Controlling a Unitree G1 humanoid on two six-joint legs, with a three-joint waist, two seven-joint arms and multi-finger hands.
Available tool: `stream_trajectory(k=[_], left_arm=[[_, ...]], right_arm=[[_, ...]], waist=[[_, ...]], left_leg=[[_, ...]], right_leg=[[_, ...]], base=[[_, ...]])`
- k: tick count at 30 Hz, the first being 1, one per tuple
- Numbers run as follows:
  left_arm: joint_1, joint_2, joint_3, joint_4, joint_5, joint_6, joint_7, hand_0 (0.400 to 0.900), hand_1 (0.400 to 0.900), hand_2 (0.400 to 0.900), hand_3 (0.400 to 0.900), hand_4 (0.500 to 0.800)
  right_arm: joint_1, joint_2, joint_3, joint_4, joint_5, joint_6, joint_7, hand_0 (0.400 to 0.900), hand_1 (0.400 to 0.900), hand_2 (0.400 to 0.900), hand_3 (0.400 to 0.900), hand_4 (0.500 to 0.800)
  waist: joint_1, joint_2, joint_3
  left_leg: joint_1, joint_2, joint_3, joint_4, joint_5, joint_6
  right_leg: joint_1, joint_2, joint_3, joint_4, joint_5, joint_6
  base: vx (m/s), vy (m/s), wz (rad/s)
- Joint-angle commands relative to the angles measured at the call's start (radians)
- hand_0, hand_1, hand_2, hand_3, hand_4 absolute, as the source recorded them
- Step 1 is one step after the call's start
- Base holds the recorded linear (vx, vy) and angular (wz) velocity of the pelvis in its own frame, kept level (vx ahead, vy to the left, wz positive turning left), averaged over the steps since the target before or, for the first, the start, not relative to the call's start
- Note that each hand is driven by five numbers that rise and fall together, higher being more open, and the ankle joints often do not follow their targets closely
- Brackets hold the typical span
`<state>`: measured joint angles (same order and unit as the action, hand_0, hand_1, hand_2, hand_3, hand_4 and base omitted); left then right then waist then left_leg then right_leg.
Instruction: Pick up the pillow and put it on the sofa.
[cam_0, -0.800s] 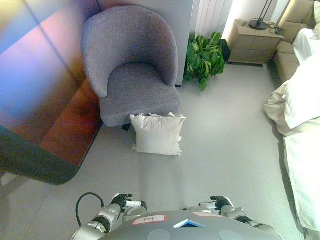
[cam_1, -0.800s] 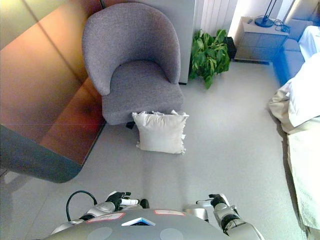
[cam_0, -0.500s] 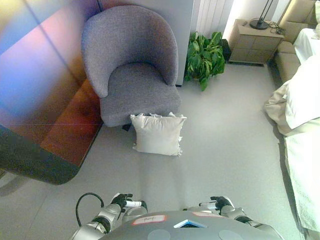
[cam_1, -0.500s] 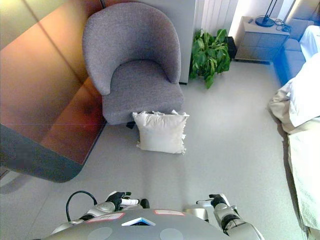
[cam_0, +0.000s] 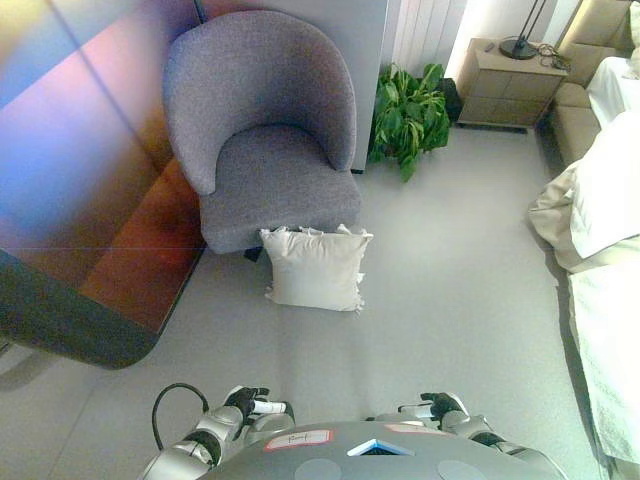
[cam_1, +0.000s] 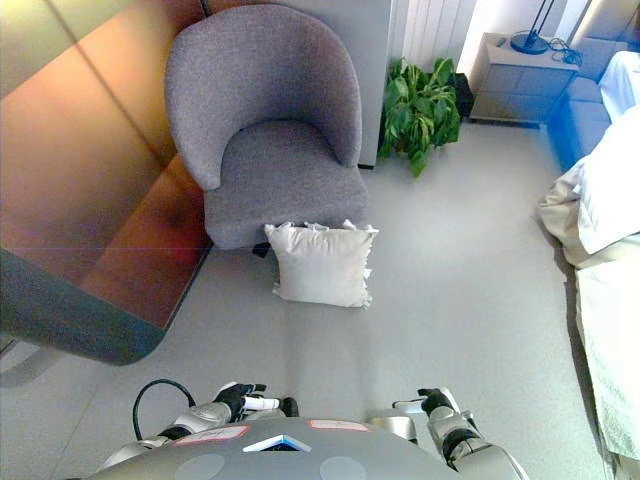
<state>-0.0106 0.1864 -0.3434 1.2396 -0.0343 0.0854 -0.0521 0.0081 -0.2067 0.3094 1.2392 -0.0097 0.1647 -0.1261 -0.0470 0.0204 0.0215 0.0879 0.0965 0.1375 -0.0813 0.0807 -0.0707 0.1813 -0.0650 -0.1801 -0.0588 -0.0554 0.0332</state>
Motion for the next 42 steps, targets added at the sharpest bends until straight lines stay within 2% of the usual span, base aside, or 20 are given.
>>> stream_trajectory(k=[1, 6, 11, 12, 15, 18, 20, 21, 24, 25, 27, 28, 29, 30, 33, 35, 37, 39, 40, 42], left_arm=[[-0.056, 0.000, -0.025, 0.065, 0.032, 0.005, 0.004, 0.900, 0.900, 0.900, 0.900, 0.800], [-0.054, 0.003, -0.026, 0.060, 0.032, 0.008, 0.016, 0.900, 0.900, 0.900, 0.900, 0.800], [-0.050, 0.012, -0.030, 0.048, 0.037, -0.010, 0.037, 0.900, 0.900, 0.900, 0.900, 0.800], [-0.048, 0.014, -0.032, 0.045, 0.037, -0.018, 0.044, 0.900, 0.900, 0.900, 0.900, 0.800], [-0.051, 0.023, -0.029, 0.026, -0.007, -0.092, 0.095, 0.900, 0.900, 0.900, 0.900, 0.800], [-0.077, 0.033, -0.031, -0.007, -0.010, -0.145, 0.119, 0.900, 0.900, 0.900, 0.900, 0.800], [-0.091, 0.040, -0.027, -0.017, 0.007, -0.162, 0.119, 0.900, 0.900, 0.900, 0.900, 0.800], [-0.095, 0.045, -0.020, -0.021, -0.004, -0.170, 0.121, 0.900, 0.900, 0.900, 0.900, 0.800], [-0.094, 0.052, 0.003, -0.029, -0.033, -0.188, 0.129, 0.900, 0.900, 0.900, 0.900, 0.800], [-0.091, 0.055, 0.017, -0.029, -0.045, -0.206, 0.121, 0.900, 0.900, 0.900, 0.900, 0.800], [-0.081, 0.050, 0.034, -0.028, -0.086, -0.230, 0.100, 0.900, 0.900, 0.900, 0.900, 0.800], [-0.078, 0.046, 0.039, -0.027, -0.105, -0.237, 0.096, 0.900, 0.900, 0.900, 0.900, 0.800], [-0.073, 0.038, 0.052, -0.028, -0.137, -0.252, 0.094, 0.900, 0.900, 0.900, 0.900, 0.800], [-0.067, 0.034, 0.057, -0.026, -0.153, -0.262, 0.095, 0.900, 0.900, 0.900, 0.900, 0.800], [-0.049, 0.025, 0.082, -0.026, -0.215, -0.293, 0.097, 0.900, 0.900, 0.900, 0.900, 0.800], [-0.035, 0.020, 0.107, -0.027, -0.252, -0.308, 0.089, 0.900, 0.900, 0.900, 0.900, 0.800], [-0.023, 0.015, 0.118, -0.031, -0.263, -0.321, 0.087, 0.900, 0.900, 0.900, 0.900, 0.800], [-0.016, 0.009, 0.117, -0.031, -0.261, -0.326, 0.085, 0.900, 0.900, 0.900, 0.900, 0.800], [-0.016, 0.007, 0.114, -0.031, -0.262, -0.321, 0.083, 0.900, 0.900, 0.900, 0.900, 0.800], [-0.019, 0.008, 0.118, -0.025, -0.256, -0.304, 0.068, 0.900, 0.900, 0.900, 0.900, 0.800]], right_arm=[[-0.074, 0.017, 0.032, 0.068, -0.016, 0.001, -0.008, 0.900, 0.900, 0.900, 0.900, 0.800], [-0.075, 0.015, 0.037, 0.065, -0.018, 0.005, -0.006, 0.900, 0.900, 0.900, 0.900, 0.800], [-0.077, 0.014, 0.044, 0.061, -0.006, 0.007, -0.011, 0.900, 0.900, 0.900, 0.900, 0.800], [-0.076, 0.015, 0.044, 0.061, 0.004, 0.008, -0.016, 0.900, 0.900, 0.900, 0.900, 0.800], [-0.075, 0.012, 0.037, 0.062, 0.052, 0.004, -0.035, 0.900, 0.900, 0.900, 0.900, 0.800], [-0.088, -0.005, 0.028, 0.048, 0.090, -0.008, -0.047, 0.900, 0.900, 0.900, 0.900, 0.800], [-0.095, -0.011, 0.022, 0.046, 0.102, -0.014, -0.045, 0.900, 0.900, 0.900, 0.900, 0.800], [-0.095, -0.017, 0.017, 0.046, 0.087, -0.010, -0.035, 0.900, 0.900, 0.900, 0.900, 0.800], [-0.079, -0.029, 0.014, 0.052, 0.049, 0.009, -0.026, 0.900, 0.900, 0.900, 0.900, 0.800], [-0.068, -0.035, 0.010, 0.063, 0.040, 0.014, -0.025, 0.900, 0.900, 0.900, 0.900, 0.800], [-0.056, -0.045, -0.006, 0.080, 0.023, 0.010, -0.016, 0.900, 0.900, 0.900, 0.900, 0.800], [-0.054, -0.047, -0.011, 0.082, 0.020, 0.011, -0.013, 0.900, 0.900, 0.900, 0.900, 0.800], [-0.049, -0.052, -0.017, 0.082, 0.009, 0.008, -0.008, 0.900, 0.900, 0.900, 0.900, 0.800], [-0.045, -0.055, -0.017, 0.082, 0.005, 0.004, -0.004, 0.900, 0.900, 0.900, 0.900, 0.800], [-0.026, -0.058, -0.011, 0.075, -0.014, -0.006, -0.003, 0.900, 0.900, 0.900, 0.900, 0.800], [-0.013, -0.053, -0.007, 0.069, -0.027, -0.007, -0.012, 0.900, 0.900, 0.900, 0.900, 0.800], [-0.005, -0.047, -0.007, 0.067, -0.040, -0.001, -0.022, 0.900, 0.900, 0.900, 0.900, 0.800], [0.004, -0.037, -0.011, 0.072, -0.045, 0.001, -0.035, 0.900, 0.900, 0.900, 0.900, 0.800], [0.006, -0.035, -0.016, 0.072, -0.044, 0.002, -0.036, 0.900, 0.900, 0.900, 0.900, 0.800], [0.006, -0.031, -0.036, 0.077, -0.049, 0.004, -0.033, 0.900, 0.900, 0.900, 0.900, 0.800]], waist=[[0.027, -0.025, 0.040], [0.027, -0.022, 0.047], [0.024, -0.017, 0.064], [0.024, -0.017, 0.067], [0.018, -0.019, 0.077], [0.014, -0.035, 0.105], [0.009, -0.054, 0.122], [0.005, -0.067, 0.133], [0.010, -0.074, 0.149], [0.020, -0.067, 0.157], [0.036, -0.038, 0.171], [0.041, -0.025, 0.175], [0.057, -0.003, 0.175], [0.071, 0.006, 0.178], [0.106, 0.009, 0.183], [0.121, 0.022, 0.180], [0.128, 0.036, 0.175], [0.136, 0.048, 0.163], [0.138, 0.050, 0.157], [0.138, 0.037, 0.141]], left_leg=[[0.062, -0.009, -0.011, 0.006, -0.102, 0.029], [0.059, -0.006, -0.012, 0.007, -0.100, 0.029], [0.048, 0.003, -0.016, 0.008, -0.093, 0.024], [0.047, 0.007, -0.016, 0.007, -0.090, 0.023], [0.034, 0.028, -0.025, 0.015, -0.076, 0.013], [-0.038, 0.062, -0.031, 0.121, -0.073, -0.001], [-0.077, 0.072, -0.026, 0.222, -0.094, 0.009], [-0.102, 0.071, -0.028, 0.313, -0.098, 0.029], [-0.169, 0.057, -0.055, 0.432, -0.076, 0.047], [-0.206, 0.046, -0.057, 0.434, -0.054, 0.043], [-0.250, 0.063, -0.041, 0.378, 0.027, 0.008], [-0.259, 0.072, -0.026, 0.328, 0.060, -0.007], [-0.290, 0.083, -0.003, 0.227, 0.119, -0.031], [-0.308, 0.085, -0.002, 0.163, 0.162, -0.043], [-0.352, 0.087, -0.020, 0.036, 0.230, -0.062], [-0.387, 0.109, -0.026, 0.017, 0.258, -0.074], [-0.401, 0.130, -0.013, 0.018, 0.278, -0.083], [-0.429, 0.162, 0.038, 0.011, 0.293, -0.097], [-0.427, 0.168, 0.059, 0.023, 0.284, -0.092], [-0.414, 0.176, 0.134, 0.040, 0.218, -0.067]], right_leg=[[-0.051, -0.057, 0.025, -0.012, 0.084, 0.071], [-0.054, -0.055, 0.027, -0.011, 0.081, 0.069], [-0.067, -0.045, 0.030, -0.002, 0.075, 0.061], [-0.070, -0.040, 0.033, 0.002, 0.072, 0.059], [-0.084, -0.013, 0.063, 0.017, 0.057, 0.043], [-0.130, 0.009, 0.098, 0.055, 0.051, 0.021], [-0.153, 0.008, 0.107, 0.069, 0.061, 0.012], [-0.164, 0.008, 0.113, 0.081, 0.067, 0.002], [-0.156, 0.013, 0.127, 0.100, 0.057, -0.013], [-0.139, 0.019, 0.134, 0.106, 0.043, -0.012], [-0.097, 0.035, 0.129, 0.104, 0.008, -0.011], [-0.078, 0.041, 0.123, 0.100, -0.003, -0.010], [-0.043, 0.050, 0.119, 0.088, -0.020, -0.007], [-0.011, 0.051, 0.121, 0.078, -0.032, -0.004], [0.068, 0.036, 0.142, 0.077, -0.087, -0.003], [0.103, 0.033, 0.148, 0.108, -0.149, -0.002], [0.126, 0.027, 0.143, 0.148, -0.203, 0.004], [0.161, 0.007, 0.126, 0.187, -0.261, 0.022], [0.174, -0.003, 0.122, 0.202, -0.277, 0.030], [0.196, -0.046, 0.101, 0.237, -0.287, 0.063]], base=[[0.00, 0.000, 0.00], [0.01, -0.027, -0.01], [0.01, -0.086, 0.00], [0.03, -0.127, 0.00], [0.02, -0.179, 0.04], [-0.07, -0.242, 0.07], [-0.03, -0.261, -0.01], [0.05, -0.207, -0.13], [0.17, -0.149, -0.34], [0.26, -0.010, -0.43], [0.33, 0.077, -0.36], [0.43, 0.163, -0.37], [0.48, 0.176, -0.48], [0.53, 0.189, -0.59], [0.52, 0.196, -0.59], [0.54, 0.265, -0.43], [0.53, 0.312, -0.30], [0.58, 0.387, -0.15], [0.54, 0.409, 0.03], [0.58, 0.459, 0.09]])
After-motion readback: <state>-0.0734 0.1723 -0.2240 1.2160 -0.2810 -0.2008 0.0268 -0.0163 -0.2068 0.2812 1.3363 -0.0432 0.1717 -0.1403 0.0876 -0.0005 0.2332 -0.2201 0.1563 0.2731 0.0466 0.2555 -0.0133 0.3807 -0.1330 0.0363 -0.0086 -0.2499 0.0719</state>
